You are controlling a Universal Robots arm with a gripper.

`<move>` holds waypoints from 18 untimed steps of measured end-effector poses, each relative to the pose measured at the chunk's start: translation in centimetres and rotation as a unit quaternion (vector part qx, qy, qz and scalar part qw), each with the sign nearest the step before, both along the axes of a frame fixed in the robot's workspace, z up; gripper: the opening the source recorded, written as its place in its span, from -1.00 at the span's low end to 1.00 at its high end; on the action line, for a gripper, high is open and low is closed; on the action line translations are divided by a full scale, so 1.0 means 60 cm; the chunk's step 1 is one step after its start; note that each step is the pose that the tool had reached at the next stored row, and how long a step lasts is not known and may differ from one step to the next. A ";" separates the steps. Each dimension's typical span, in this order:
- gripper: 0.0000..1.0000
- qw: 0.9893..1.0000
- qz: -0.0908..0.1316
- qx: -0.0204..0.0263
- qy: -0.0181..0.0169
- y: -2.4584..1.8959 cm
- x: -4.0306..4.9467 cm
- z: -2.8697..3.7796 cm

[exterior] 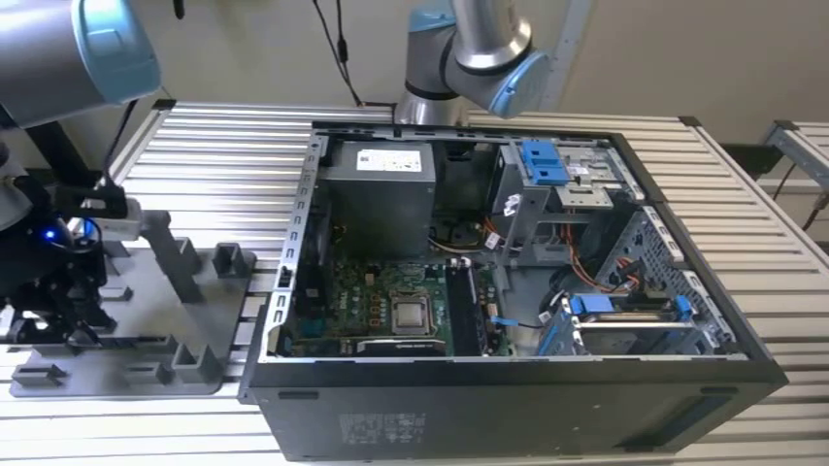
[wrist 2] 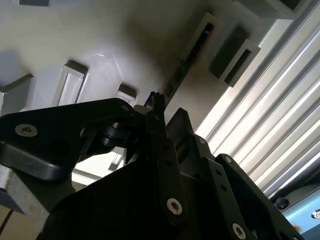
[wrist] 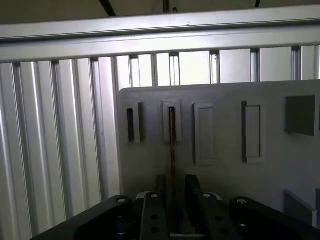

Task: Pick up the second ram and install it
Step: 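Pick up the second ram and move it above second insertion slot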

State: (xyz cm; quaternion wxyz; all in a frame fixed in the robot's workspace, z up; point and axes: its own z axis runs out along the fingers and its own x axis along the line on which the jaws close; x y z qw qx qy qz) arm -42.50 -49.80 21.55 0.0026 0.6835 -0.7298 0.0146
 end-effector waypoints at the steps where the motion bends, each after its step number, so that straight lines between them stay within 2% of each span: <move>1: -0.40 1.000 0.000 0.000 0.000 0.0000 0.000 -0.002; 18: -0.40 1.000 0.017 0.000 -0.002 0.0000 -0.002 -0.030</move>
